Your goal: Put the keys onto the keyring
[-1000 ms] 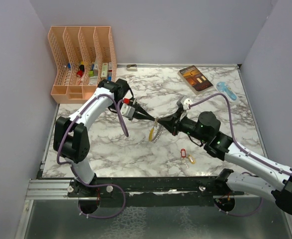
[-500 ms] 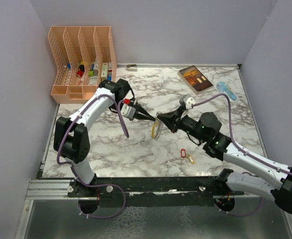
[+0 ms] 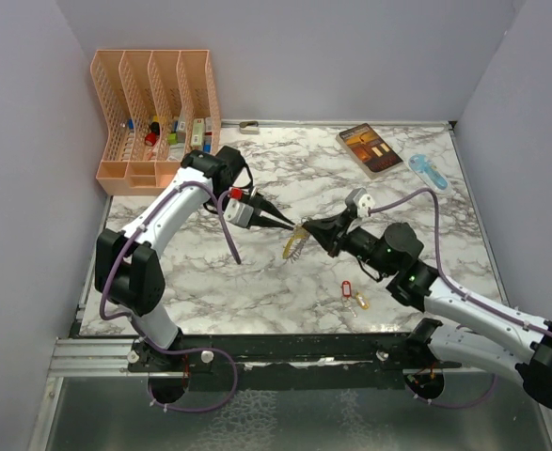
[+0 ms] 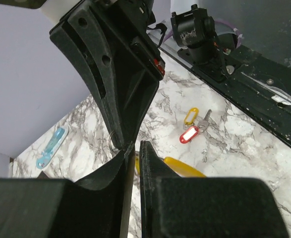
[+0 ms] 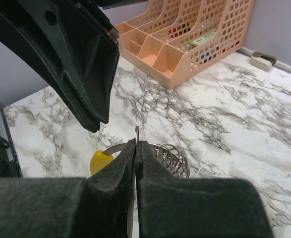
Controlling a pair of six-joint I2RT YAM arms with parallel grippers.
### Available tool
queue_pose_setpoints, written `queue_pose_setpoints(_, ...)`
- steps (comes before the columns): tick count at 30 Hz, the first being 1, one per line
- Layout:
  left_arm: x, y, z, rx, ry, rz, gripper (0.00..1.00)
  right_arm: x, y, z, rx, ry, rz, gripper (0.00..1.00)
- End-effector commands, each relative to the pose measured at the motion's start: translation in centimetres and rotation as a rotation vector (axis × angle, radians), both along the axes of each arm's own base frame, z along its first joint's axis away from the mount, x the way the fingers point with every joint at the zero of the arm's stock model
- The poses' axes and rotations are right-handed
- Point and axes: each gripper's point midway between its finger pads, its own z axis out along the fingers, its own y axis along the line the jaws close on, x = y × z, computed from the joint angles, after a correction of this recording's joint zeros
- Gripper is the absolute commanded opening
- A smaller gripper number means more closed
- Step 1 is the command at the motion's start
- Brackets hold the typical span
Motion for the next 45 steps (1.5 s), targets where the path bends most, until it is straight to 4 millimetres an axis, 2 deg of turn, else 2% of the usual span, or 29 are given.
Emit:
queue_pose_setpoints(1,-0.3,-0.2,2.9,-0.089,0.032,0.000,0.15,-1.0,-0.6,3.0,0.070,-0.122,0.017,0.01)
queue_pose_setpoints(9,0.4,-0.5,2.9,-0.082,0.040,0.002,0.23,-3.0,0.6,3.1,0.052,-0.206,0.154,0.01)
queue_pose_setpoints(10,0.9,-0.7,2.2,-0.073,0.064,0.003,0.24,-3.2,0.8,2.9,0.049,-0.208,0.171,0.01)
queue_pose_setpoints(16,1.1,-0.7,1.4,-0.049,0.072,0.003,0.26,-3.7,1.4,2.8,0.049,-0.223,0.217,0.01)
queue_pose_setpoints(22,1.1,-0.7,1.3,-0.045,0.076,0.004,0.24,-3.5,1.6,2.6,0.029,-0.215,0.217,0.01)
queue_pose_setpoints(31,0.4,-0.3,0.7,-0.014,0.077,0.005,0.21,-2.7,0.8,2.2,0.015,-0.210,0.155,0.01)
queue_pose_setpoints(33,-0.2,0.0,1.4,-0.022,0.053,0.004,0.21,-2.5,0.6,2.1,0.014,-0.208,0.141,0.01)
queue_pose_setpoints(45,-0.7,0.1,1.9,-0.036,0.072,0.001,0.23,-1.8,0.7,1.7,-0.010,-0.202,0.118,0.01)
